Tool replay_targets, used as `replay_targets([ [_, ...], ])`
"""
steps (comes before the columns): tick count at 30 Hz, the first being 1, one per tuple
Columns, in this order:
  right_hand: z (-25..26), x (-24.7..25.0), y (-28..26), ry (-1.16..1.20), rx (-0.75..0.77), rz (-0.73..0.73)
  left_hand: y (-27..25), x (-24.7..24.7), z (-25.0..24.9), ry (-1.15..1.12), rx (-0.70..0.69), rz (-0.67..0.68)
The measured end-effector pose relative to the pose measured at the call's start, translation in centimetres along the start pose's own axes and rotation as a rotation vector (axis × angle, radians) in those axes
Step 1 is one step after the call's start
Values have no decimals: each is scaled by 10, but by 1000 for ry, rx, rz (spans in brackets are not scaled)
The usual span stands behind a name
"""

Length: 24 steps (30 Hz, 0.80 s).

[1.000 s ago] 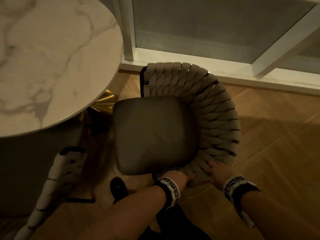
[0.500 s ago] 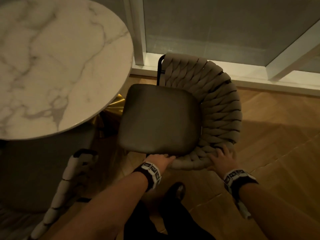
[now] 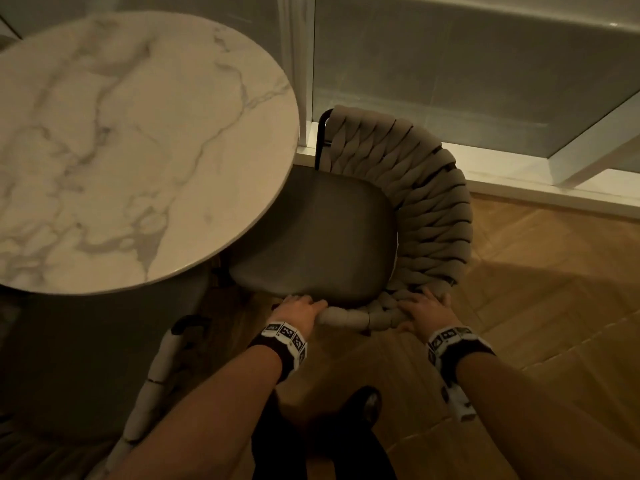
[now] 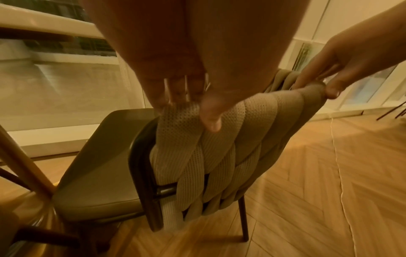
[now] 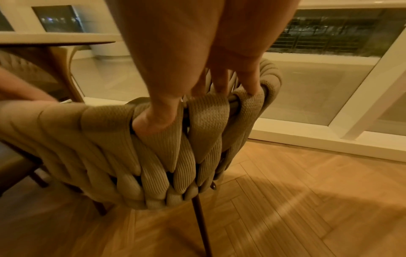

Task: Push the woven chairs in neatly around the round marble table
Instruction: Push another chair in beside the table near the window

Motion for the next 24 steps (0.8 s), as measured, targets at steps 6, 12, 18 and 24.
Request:
replay_targets([
  [6,-24,36,-5,361,-112,-142,-6,7,16,-65,-63,-42],
  [12,-110,62,4,489,-386,-245,7,11,-32,9,-136,-127],
  [18,-168,33,43,634,-542,-107,38,-16,-98,-19,-141,31],
  [24,-169,29,72,444,-497,-35,46,-25,-108,134,-133,109],
])
Point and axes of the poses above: each hand's wrist, its own y-axis towards the middle knuckle, its own x-axis out of the back of the hand, z = x × y, the point moved 10 cm from there along y, towards the middle knuckle, and after that the axes turned 10 degrees about -y, right-handed, at the moved point
